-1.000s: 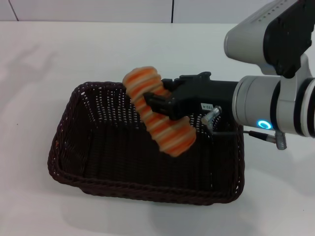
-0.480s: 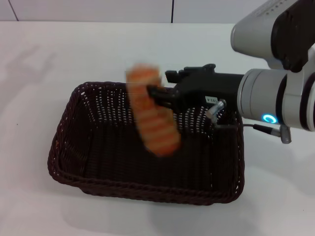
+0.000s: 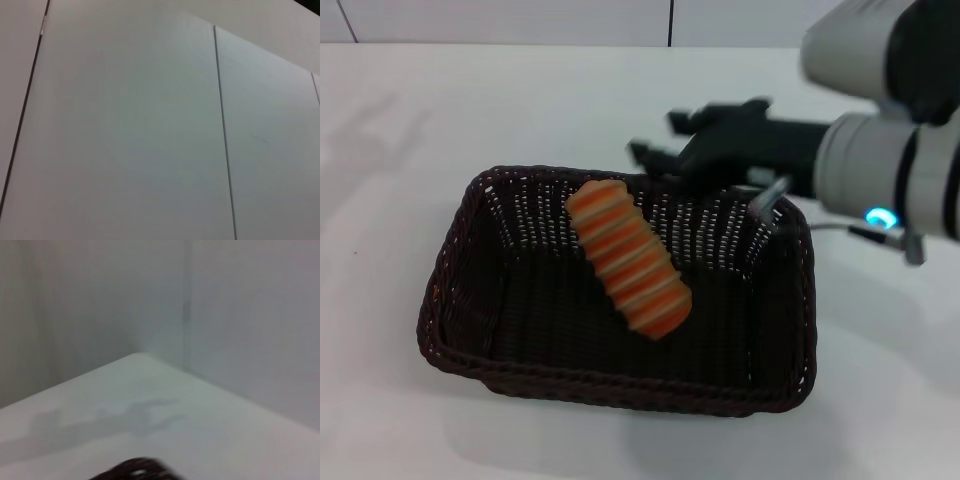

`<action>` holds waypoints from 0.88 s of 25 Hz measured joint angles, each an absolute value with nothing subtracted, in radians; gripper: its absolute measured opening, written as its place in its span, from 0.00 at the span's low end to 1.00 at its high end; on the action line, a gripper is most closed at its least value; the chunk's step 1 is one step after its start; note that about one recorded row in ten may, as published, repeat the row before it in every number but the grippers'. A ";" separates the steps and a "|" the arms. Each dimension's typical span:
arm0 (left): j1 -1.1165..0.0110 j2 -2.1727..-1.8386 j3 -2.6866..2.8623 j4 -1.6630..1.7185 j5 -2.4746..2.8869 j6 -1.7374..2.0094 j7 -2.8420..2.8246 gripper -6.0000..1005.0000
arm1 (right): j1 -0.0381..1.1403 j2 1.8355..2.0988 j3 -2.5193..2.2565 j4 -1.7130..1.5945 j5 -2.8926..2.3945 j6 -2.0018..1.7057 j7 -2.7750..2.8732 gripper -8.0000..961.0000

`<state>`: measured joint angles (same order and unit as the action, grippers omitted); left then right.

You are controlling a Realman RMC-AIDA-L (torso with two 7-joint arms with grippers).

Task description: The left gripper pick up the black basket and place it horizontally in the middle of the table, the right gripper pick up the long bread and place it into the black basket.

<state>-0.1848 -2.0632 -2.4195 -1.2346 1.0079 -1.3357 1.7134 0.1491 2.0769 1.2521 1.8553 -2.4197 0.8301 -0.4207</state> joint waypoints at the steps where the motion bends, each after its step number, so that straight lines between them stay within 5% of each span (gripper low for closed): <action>1: -0.183 -2.063 -2.420 -1.223 1.007 -1.339 1.717 0.53 | 0.122 2.077 1.287 1.865 -2.479 0.776 -0.420 0.52; 6: -0.183 -2.063 -2.421 -1.210 1.007 -1.341 1.726 0.53 | 0.015 2.077 1.338 1.869 -2.599 0.524 -0.418 0.52; 12: -0.227 -2.064 -2.421 -0.923 0.965 -1.343 1.942 0.53 | -0.166 2.079 1.340 1.638 -2.629 -0.241 -0.418 0.52; 22: -0.293 -2.067 -2.491 -0.623 0.941 -1.346 2.208 0.53 | -0.101 2.080 1.287 1.176 -2.527 -0.953 -0.402 0.52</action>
<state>-0.2927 -2.0673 -2.4914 -0.6228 0.9415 -1.3465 2.2082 -0.1007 2.0802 1.2869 1.1757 -2.5266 -0.9531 -0.4018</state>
